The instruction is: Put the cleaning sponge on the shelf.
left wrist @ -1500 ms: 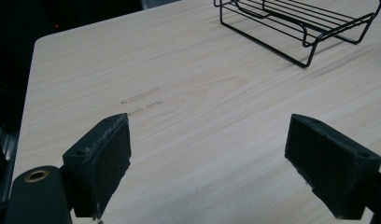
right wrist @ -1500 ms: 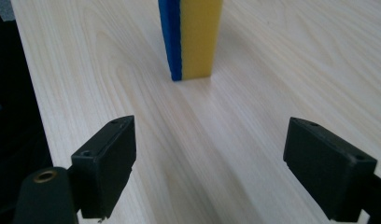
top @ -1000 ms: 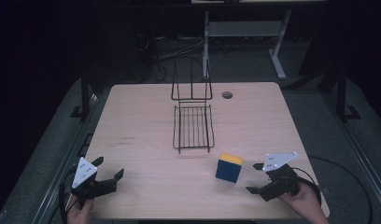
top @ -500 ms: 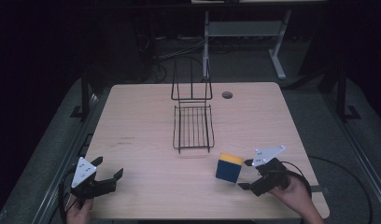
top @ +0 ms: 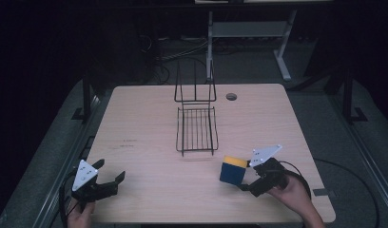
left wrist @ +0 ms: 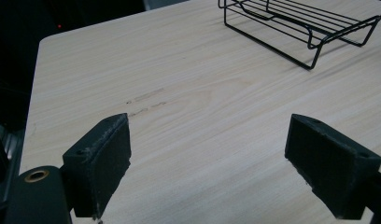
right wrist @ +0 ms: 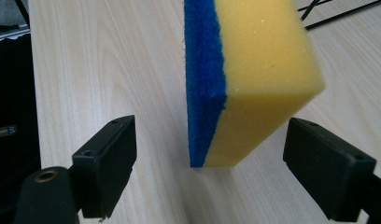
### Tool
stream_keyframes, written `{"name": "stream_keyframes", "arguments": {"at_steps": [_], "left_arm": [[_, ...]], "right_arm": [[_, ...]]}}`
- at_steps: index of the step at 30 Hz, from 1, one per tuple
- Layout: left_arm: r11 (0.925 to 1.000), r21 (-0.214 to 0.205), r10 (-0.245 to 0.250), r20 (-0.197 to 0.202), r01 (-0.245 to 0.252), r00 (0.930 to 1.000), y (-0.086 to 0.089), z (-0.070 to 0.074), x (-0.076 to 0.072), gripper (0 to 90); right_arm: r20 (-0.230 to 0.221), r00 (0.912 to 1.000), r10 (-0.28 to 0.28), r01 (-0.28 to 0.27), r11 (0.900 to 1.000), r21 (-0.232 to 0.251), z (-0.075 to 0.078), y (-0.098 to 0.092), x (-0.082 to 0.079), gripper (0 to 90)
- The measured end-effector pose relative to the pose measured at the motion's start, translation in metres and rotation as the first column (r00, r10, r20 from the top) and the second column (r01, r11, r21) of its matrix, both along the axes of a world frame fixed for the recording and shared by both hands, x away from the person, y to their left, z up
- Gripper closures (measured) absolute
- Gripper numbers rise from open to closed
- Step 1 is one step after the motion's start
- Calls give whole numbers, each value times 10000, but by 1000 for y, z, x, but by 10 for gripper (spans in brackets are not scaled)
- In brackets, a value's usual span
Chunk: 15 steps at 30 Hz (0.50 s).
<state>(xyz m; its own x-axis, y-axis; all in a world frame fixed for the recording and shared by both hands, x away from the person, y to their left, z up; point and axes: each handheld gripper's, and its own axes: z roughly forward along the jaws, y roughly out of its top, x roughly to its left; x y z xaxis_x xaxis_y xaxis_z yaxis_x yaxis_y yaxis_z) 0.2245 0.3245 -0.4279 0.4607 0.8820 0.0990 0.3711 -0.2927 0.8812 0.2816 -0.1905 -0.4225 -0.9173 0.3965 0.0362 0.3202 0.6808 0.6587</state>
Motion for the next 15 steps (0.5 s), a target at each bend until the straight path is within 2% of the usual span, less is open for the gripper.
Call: {"name": "stream_keyframes", "arguments": {"at_steps": [8,10,15], "left_arm": [[10000,62,-23,54,22,10000,0,0,0,139],[10000,27,-12,16,12,10000,0,0,0,139],[10000,27,-10,13,10,10000,0,0,0,139]], "right_arm": [[9,10000,-49,49,10000,-44,1,7,5,180],[-18,10000,0,0,10000,-45,1,9,6,221],[-58,9999,-86,86,10000,-22,0,9,8,222]]}}
